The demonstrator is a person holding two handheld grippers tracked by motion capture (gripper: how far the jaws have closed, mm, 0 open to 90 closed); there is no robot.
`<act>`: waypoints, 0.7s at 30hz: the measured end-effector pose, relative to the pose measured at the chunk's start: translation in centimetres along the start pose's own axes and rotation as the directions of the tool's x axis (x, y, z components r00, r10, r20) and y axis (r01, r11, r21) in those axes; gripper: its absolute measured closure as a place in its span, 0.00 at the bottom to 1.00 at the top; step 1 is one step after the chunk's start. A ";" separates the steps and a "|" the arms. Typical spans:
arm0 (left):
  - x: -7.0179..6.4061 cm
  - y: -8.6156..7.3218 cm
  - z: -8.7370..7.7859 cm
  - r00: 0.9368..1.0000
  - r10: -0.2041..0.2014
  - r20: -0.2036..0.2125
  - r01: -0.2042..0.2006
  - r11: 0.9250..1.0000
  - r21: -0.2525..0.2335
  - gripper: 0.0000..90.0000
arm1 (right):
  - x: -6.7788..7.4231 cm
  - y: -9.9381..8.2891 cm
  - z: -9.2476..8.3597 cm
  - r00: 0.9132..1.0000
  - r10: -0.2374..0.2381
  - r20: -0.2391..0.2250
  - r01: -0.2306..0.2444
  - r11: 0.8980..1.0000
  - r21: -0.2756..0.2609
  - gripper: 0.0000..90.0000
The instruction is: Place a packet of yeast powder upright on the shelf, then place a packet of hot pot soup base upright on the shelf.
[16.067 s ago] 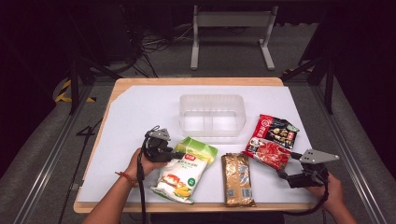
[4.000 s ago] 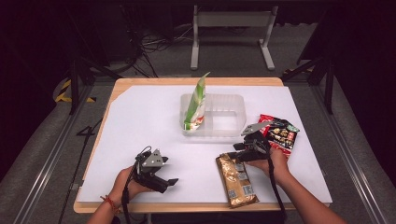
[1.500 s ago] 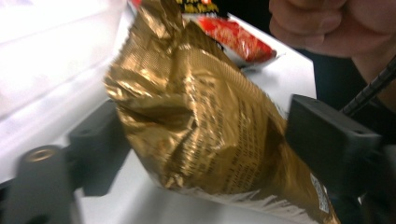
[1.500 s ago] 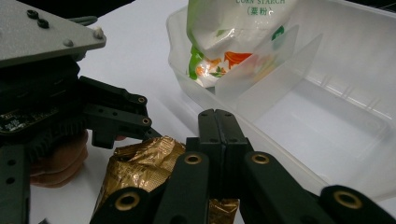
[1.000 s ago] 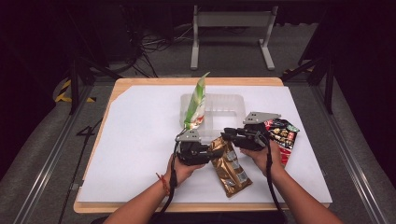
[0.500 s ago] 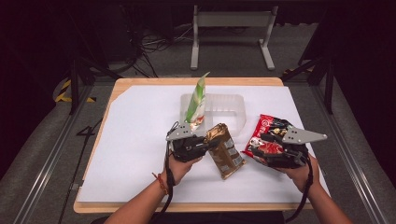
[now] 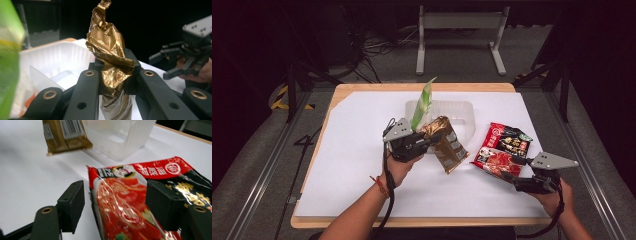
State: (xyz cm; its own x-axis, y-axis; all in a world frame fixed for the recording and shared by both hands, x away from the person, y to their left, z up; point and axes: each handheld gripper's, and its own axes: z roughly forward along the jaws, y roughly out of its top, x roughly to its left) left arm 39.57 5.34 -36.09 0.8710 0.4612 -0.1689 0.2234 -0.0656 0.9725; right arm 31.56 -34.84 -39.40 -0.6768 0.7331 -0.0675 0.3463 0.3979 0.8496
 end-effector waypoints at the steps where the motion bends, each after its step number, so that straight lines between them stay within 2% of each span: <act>1: 0.1 0.2 0.0 1.000 0.007 -0.010 -0.007 1.000 -0.005 0.87 | -0.1 -0.2 -0.1 1.000 0.004 0.004 -0.004 1.000 -0.001 0.36; 6: 0.5 1.5 -0.3 0.998 0.039 -0.057 -0.040 0.999 -0.014 0.87 | -0.2 -0.6 -0.1 1.000 0.010 0.017 -0.010 1.000 0.001 0.35; 9: 0.9 2.1 -0.4 0.996 0.030 -0.079 -0.032 0.999 -0.032 0.87 | -0.4 -0.8 -0.2 0.999 0.017 0.028 -0.017 1.000 -0.006 0.35; 12: 1.0 2.7 -0.1 0.992 0.061 -0.113 -0.064 0.998 -0.025 0.87 | -0.6 -1.0 -0.5 0.999 0.027 0.032 -0.027 1.000 -0.017 0.35; 14: 1.1 2.9 0.1 0.990 0.059 -0.125 -0.061 0.998 -0.016 0.87 | -0.7 -1.1 -0.5 0.999 0.029 0.032 -0.028 0.999 -0.018 0.35; 16: 1.3 3.2 0.4 0.987 0.068 -0.146 -0.070 0.998 -0.010 0.87 | -0.7 -1.0 -0.5 0.999 0.037 0.030 -0.036 0.999 -0.028 0.35; 18: 1.2 3.5 0.6 0.980 0.089 -0.178 -0.091 0.996 0.000 0.87 | -0.7 -1.0 -0.5 0.999 0.040 0.020 -0.040 0.999 -0.034 0.34; 21: 1.4 4.0 0.8 0.972 0.097 -0.213 -0.097 0.995 0.010 0.87 | -0.4 -1.2 -0.5 0.999 0.033 0.010 -0.033 0.999 -0.034 0.34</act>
State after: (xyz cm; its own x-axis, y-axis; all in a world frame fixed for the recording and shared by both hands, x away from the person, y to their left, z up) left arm 42.07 5.00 -32.61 0.7752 0.6307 -0.0359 0.1426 -0.1193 0.9826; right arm 31.08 -35.93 -40.13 -0.6582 0.7515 -0.0449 0.3456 0.3545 0.8688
